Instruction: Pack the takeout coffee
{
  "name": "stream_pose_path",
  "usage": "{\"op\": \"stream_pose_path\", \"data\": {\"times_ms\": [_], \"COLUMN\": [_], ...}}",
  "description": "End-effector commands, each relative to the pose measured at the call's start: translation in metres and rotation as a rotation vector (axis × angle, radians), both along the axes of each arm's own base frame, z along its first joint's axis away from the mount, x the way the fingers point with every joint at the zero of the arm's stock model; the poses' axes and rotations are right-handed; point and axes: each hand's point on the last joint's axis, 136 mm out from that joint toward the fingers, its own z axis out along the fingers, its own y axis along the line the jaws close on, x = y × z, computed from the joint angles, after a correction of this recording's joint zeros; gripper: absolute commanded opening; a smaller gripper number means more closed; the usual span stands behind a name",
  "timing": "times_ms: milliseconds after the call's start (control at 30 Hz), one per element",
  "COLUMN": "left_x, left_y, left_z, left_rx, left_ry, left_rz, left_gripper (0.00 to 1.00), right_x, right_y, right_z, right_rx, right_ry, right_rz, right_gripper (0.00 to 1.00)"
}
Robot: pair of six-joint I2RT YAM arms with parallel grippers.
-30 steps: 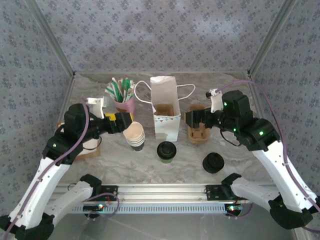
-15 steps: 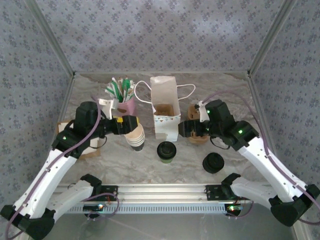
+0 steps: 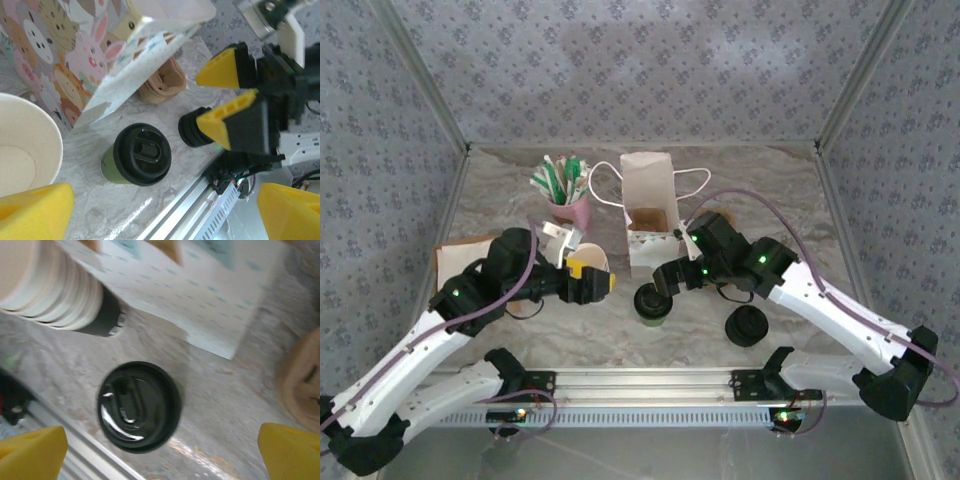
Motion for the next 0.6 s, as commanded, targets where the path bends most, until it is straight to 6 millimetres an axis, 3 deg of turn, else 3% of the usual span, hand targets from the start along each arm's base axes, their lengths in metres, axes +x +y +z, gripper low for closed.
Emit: {"op": "stream_pose_path", "data": {"times_ms": [0,200,567], "left_x": [0.005,0.011,0.004], "left_y": [-0.001,-0.012,-0.041], "left_z": [0.003,0.003,-0.008], "left_rx": [-0.014,0.026,0.096], "left_ry": [-0.042,-0.032,-0.044], "left_rz": [0.028,0.001,-0.083], "left_gripper": [0.95,0.96,0.99], "right_x": [0.0,0.001,-0.01], "right_y": [-0.014,-0.016,0.005], "right_z": [0.002,0.0,0.002], "right_rx": [-0.001,0.081,0.139], "right_ry": [-0.026,-0.004,0.004], "right_rz": [-0.022,-0.008,0.13], "right_gripper": [1.0,1.0,0.98]}}
